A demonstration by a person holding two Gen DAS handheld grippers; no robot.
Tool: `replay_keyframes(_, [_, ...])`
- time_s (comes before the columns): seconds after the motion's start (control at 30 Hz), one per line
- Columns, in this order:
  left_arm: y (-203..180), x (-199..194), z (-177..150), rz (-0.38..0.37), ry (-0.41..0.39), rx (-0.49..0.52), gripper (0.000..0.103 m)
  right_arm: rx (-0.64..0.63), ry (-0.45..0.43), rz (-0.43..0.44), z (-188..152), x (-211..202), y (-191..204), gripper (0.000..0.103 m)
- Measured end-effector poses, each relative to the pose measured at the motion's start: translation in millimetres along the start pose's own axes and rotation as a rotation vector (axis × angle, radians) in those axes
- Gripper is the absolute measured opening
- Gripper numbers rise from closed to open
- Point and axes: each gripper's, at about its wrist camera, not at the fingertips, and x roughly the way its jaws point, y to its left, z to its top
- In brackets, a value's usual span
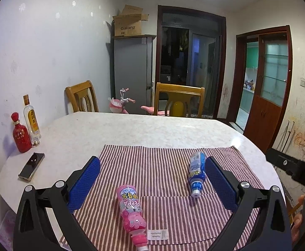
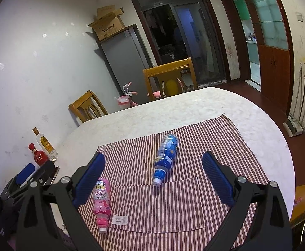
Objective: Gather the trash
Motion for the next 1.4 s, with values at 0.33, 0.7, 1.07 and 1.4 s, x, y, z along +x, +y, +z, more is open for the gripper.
replay_keyframes(0.33, [29, 34, -22, 0.048, 0.114, -0.053, 0.097, -0.055, 0.302, -0.051, 12, 146, 5, 0.095])
replay_keyframes(0.7, [53, 53, -45, 0.064, 0.199, -0.103, 0.097, -0.125, 0.586, -0.26, -26, 310, 14, 0.078])
replay_keyframes(1.07, [77, 67, -69, 0.109, 0.306, -0.131, 0.097, -0.122, 0.554, -0.176, -39, 285, -2, 0.056])
replay_keyframes(1.4, [42, 137, -103, 0.165, 0.462, -0.046, 0.097, 0.037, 0.469, -0.064, -57, 155, -34, 0.055])
